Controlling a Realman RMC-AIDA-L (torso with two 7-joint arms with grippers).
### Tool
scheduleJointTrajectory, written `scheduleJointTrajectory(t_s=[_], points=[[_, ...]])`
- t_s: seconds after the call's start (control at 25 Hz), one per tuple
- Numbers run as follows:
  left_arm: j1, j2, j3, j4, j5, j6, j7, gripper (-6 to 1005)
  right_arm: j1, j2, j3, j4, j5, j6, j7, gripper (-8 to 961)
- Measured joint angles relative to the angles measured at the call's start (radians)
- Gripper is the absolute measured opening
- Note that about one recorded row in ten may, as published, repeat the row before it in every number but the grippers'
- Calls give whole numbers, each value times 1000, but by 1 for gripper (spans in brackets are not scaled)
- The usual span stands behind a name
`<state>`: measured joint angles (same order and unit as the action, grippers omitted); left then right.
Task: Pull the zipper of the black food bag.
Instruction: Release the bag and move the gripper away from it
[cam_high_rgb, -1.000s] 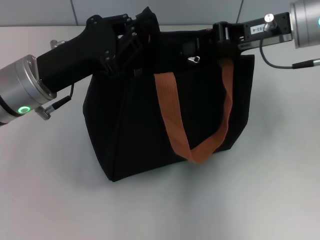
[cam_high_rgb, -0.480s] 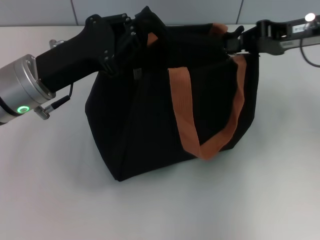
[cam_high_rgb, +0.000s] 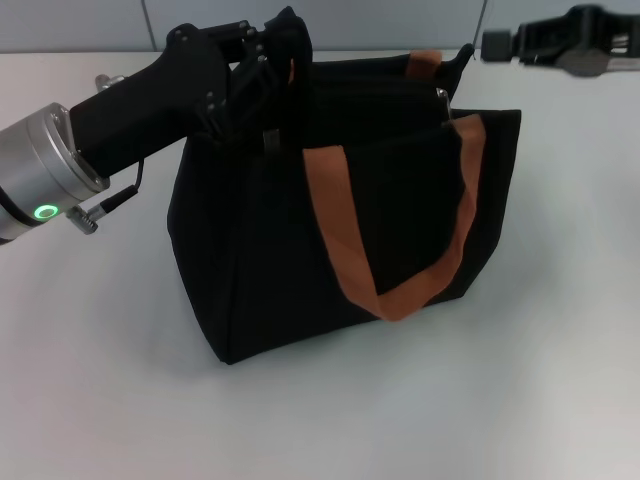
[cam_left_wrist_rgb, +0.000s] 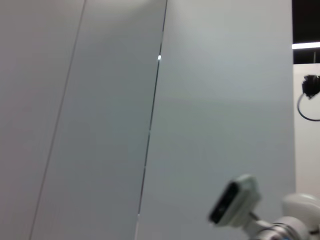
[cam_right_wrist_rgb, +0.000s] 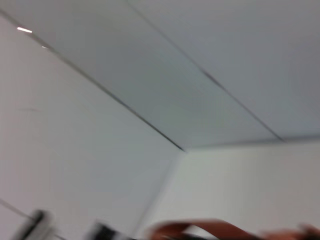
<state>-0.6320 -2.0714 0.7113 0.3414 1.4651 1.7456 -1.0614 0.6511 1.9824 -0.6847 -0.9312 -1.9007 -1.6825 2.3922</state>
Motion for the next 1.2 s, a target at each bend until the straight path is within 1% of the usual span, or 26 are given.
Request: scheduleJointTrajectory(t_s=[0.12,0.16,0.24,0.32,0.4,0.48,0.56,0.64,0.76,0.8,0.88,0.96,1.08,1.16,1.2], points=[[5,3,-3,5,0,-13,-34,51,-42,-2,9,50,162,-49,-160,102],[9,5,-3,6,0,-15,-47,52,-53,-6,10,84,212,-76,-243,104],[21,11,-4,24,0,-22,-89,53,-65,-15,10,156,260,-139,-410,107],[31,17,-4,52,1,-45,-130,53,-69,-26,10,231,272,-210,-577,111],[39,25,-5,82,4,-83,-170,54,-80,-31,6,292,270,-261,-727,229],[46,38,-8,95,4,-128,-203,55,-106,-28,-5,322,259,-290,-861,334],[51,46,-15,97,4,-149,-218,56,-137,-17,-15,330,238,-308,-972,425],[54,50,-17,98,6,-160,-223,57,-166,1,-18,332,202,-321,-1083,516],[67,50,-15,100,9,-167,-224,58,-198,32,-19,334,133,-319,-1230,568],[72,50,-16,100,9,-167,-224,58,-206,46,-18,334,106,-317,-1273,586],[87,50,-19,101,6,-165,-225,59,-216,69,-18,335,63,-315,-1328,621],[101,50,-19,104,5,-164,-228,60,-224,85,-18,341,28,-304,-1370,656],[134,54,-10,140,15,-159,-232,61,-224,92,-18,409,13,-260,-1432,708],[156,69,-3,174,38,-144,-239,62,-217,92,-18,463,10,-227,-1467,708],[164,80,-2,188,51,-134,-247,63,-214,92,-18,480,8,-210,-1476,708]])
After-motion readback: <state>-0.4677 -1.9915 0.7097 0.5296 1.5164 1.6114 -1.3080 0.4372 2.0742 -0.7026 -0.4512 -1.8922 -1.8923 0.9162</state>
